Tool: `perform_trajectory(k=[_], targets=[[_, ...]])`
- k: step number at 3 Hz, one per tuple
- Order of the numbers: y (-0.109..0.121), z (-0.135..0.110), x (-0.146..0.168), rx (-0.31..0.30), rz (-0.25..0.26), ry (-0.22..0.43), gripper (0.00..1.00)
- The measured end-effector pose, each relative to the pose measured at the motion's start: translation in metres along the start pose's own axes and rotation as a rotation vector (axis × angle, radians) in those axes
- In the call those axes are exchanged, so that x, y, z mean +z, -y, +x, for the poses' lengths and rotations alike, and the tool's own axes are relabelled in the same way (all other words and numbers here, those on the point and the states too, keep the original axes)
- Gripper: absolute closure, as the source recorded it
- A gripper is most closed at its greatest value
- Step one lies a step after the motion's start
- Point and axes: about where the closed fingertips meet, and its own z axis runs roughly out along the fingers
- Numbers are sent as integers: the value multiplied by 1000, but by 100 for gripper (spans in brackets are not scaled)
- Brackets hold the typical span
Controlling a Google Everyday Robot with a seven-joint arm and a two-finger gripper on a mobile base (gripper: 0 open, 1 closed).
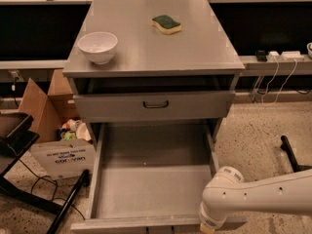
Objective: Open middle drawer
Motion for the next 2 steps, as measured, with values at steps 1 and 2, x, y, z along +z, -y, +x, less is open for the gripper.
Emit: perform_trajectory(k=[1,2], targets=[[0,0,0,0,0,0,58],[0,0,0,-1,0,0,35]])
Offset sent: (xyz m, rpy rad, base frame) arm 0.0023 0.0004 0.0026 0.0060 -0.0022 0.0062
